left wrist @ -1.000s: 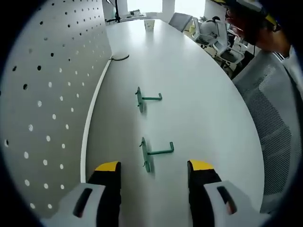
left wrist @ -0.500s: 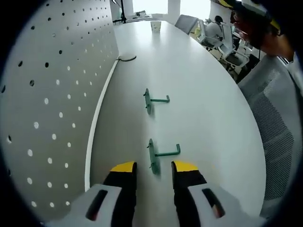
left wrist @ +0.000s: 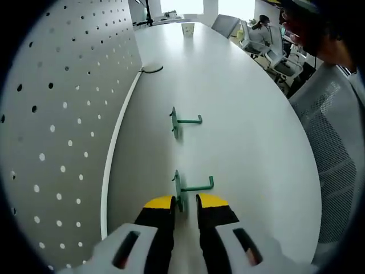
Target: Insert the hook assembly into the mounting plate slot until the hook locks in place.
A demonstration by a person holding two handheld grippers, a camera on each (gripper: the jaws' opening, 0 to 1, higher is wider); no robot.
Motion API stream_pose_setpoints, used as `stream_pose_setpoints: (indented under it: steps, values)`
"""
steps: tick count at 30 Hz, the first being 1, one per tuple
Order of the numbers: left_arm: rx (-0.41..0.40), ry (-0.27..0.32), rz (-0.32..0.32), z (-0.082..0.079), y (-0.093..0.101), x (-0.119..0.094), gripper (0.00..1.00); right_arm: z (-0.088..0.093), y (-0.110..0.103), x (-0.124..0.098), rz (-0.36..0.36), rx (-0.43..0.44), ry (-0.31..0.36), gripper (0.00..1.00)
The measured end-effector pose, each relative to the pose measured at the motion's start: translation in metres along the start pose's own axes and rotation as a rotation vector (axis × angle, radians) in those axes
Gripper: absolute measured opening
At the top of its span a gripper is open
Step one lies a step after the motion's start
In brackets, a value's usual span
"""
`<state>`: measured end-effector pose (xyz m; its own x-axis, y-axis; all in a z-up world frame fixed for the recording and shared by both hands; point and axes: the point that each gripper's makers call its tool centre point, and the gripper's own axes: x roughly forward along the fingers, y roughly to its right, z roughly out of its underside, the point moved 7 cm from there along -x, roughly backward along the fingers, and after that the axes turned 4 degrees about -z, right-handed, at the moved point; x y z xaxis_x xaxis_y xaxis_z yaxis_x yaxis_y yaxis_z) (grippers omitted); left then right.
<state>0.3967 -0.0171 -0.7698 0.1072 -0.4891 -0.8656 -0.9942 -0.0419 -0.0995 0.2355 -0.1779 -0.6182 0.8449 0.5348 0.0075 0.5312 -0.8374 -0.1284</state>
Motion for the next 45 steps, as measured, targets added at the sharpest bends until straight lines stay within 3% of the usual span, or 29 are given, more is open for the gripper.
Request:
stream_pose_setpoints:
  steps: [6,15,30,38,45]
  values:
    - [-0.006,-0.003,-0.026,0.0012,-0.0002,-0.0002,0.06,-0.0014,-0.0004,-0.0008,0.001,0.000,0.005,0.50]
    - [-0.042,-0.009,-0.036,0.0010,-0.0013,0.0003,0.04,-0.0011,0.0007,-0.0013,0.003,-0.001,0.003,0.50]
    - [0.028,-0.026,-0.047,-0.0011,0.0004,0.0005,0.02,-0.0005,0.0028,-0.0018,0.008,0.002,0.002,0.49]
    - [0.013,0.001,-0.041,-0.0022,0.0012,0.0012,0.02,-0.0004,0.0030,-0.0017,0.009,0.002,0.001,0.49]
    - [-0.028,0.067,-0.048,-0.0088,0.0021,-0.0049,0.01,-0.0011,0.0029,-0.0023,0.013,0.004,0.005,0.49]
